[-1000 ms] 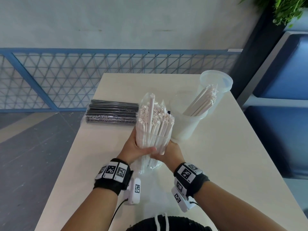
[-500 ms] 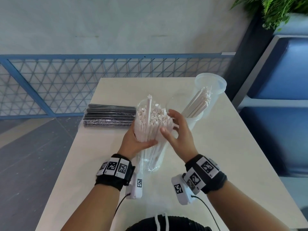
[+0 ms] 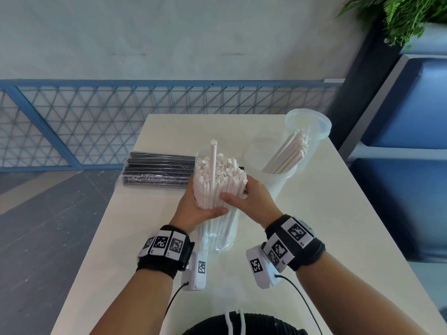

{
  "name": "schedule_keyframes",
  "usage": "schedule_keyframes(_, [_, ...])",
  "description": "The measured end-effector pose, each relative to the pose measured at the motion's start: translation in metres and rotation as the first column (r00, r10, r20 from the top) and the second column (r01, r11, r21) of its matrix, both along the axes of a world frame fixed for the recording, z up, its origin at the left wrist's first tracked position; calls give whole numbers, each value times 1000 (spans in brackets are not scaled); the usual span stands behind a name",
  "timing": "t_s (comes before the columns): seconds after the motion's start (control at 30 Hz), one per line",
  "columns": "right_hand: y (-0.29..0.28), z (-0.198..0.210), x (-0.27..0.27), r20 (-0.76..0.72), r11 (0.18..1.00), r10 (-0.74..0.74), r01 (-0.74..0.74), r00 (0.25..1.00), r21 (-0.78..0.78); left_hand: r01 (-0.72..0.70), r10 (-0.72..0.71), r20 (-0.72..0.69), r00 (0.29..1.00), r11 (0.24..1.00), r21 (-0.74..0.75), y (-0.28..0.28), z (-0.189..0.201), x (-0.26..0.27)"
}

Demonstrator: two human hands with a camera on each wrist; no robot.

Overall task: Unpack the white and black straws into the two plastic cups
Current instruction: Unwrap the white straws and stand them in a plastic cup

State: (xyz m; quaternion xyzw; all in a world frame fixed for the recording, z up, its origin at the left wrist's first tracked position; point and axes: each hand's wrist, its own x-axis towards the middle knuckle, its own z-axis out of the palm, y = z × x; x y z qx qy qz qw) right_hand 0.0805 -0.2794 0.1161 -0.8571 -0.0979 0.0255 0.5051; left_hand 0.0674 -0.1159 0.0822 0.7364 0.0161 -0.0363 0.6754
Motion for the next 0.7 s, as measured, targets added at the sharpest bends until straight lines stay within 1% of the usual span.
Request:
schedule_keyframes(0.07, [1, 0, 0, -5, 999, -32, 32, 999, 36, -13, 13, 0, 1000, 1000, 3, -1, -1, 0])
schedule_keyframes(0.2, [4, 0, -3, -23, 985, -74, 76, 997, 156, -53, 53, 8, 999, 998, 24, -3, 0, 1])
schedule_keyframes(0.37, [6, -2, -4, 36, 961, -119, 106, 992, 256, -47, 46, 15, 999, 998, 52, -2, 2, 4])
schedule_keyframes(0.47, [2, 6, 0, 50, 930, -159, 133, 986, 343, -31, 31, 3, 1000, 996, 78, -2, 2, 5])
schedule_keyframes(0.53, [0, 16, 6, 57, 901, -214, 175, 975, 398, -16, 16, 4, 1000, 995, 99, -4, 1, 5])
schedule_keyframes(0.6, [-4, 25, 13, 54, 861, -265, 212, 963, 462, -12, 12, 3, 1000, 992, 123, -6, 1, 5])
schedule_keyframes(0.7, [-11, 41, 19, 44, 805, -289, 218, 956, 551, 1, -1, 1, 1000, 991, 134, -7, 1, 7])
